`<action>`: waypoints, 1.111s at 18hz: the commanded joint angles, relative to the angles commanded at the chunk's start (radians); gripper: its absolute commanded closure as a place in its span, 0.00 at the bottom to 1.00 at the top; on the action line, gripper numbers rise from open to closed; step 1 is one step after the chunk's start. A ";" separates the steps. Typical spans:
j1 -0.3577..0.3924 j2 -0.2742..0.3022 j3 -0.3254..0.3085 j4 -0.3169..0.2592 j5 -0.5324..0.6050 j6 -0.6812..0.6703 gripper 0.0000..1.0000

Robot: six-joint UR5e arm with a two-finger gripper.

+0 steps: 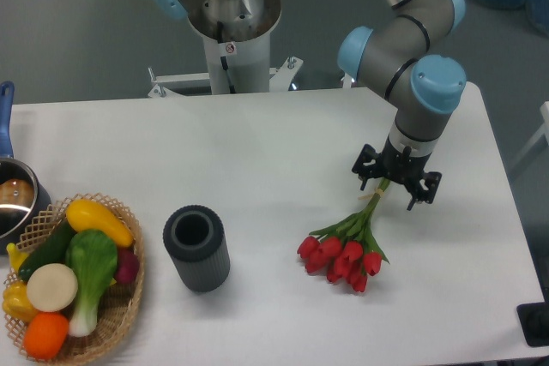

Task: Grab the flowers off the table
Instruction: 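Lower the gripper around the tulip stems and close it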

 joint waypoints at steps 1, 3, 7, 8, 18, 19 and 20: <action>0.000 -0.009 -0.002 0.000 -0.002 0.015 0.00; 0.000 -0.014 -0.009 -0.002 0.003 0.066 0.00; 0.002 -0.009 -0.038 0.000 0.003 0.101 0.00; 0.002 -0.011 -0.038 0.000 0.003 0.100 0.00; 0.005 -0.023 -0.043 0.012 0.002 0.098 0.00; 0.006 -0.028 -0.041 0.014 0.002 0.098 0.00; 0.006 -0.031 -0.041 0.015 0.002 0.100 0.00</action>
